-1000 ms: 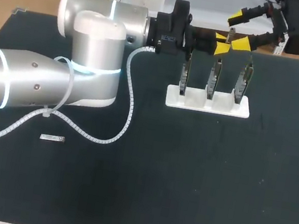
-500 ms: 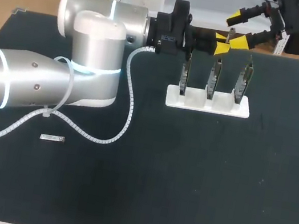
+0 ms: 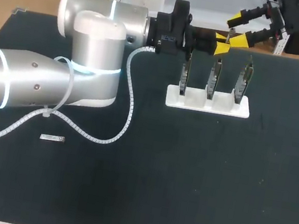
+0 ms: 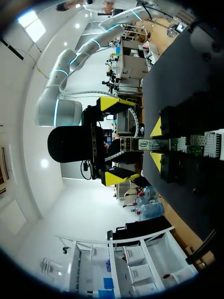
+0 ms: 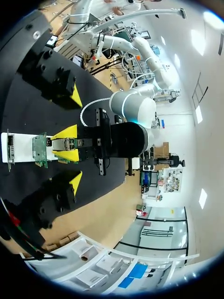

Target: Pick up the optical module with the left hand, and insert it into the network port with the right hand.

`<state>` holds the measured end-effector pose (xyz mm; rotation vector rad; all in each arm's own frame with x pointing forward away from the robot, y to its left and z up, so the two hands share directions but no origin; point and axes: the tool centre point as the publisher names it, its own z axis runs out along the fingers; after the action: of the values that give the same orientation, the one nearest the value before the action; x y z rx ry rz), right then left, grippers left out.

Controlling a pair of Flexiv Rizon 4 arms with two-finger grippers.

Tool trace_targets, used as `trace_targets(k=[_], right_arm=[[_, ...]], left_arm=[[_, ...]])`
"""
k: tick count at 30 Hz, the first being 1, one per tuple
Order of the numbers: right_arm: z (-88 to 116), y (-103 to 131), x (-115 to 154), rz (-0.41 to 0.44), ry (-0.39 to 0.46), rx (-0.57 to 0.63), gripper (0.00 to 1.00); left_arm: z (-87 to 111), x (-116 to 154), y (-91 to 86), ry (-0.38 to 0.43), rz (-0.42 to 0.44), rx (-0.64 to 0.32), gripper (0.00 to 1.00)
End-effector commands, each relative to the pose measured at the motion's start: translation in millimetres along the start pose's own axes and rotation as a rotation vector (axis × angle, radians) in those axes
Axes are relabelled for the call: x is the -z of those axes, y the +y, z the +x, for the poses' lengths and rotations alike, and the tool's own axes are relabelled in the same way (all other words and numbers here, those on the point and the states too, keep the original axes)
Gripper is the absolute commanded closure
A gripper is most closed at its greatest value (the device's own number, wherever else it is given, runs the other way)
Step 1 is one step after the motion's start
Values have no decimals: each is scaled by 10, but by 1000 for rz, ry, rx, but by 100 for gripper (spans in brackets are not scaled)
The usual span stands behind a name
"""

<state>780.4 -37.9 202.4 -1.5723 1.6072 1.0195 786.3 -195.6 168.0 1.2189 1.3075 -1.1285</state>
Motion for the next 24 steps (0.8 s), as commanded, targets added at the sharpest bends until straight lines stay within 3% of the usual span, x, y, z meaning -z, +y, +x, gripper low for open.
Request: trace_targets(k=[1, 22, 23, 24], right_arm=[[3, 28, -4, 9, -2, 1, 100], [-1, 21, -18, 10, -4, 1, 100], [-2, 20, -18, 9, -5, 1, 100], [-2, 21, -18, 9, -5, 1, 100]], left_arm=[[0, -7, 3, 2, -2, 0, 100], [0, -7, 3, 2, -2, 0, 100], [0, -7, 3, 2, -2, 0, 61], [0, -7, 3, 2, -2, 0, 0]])
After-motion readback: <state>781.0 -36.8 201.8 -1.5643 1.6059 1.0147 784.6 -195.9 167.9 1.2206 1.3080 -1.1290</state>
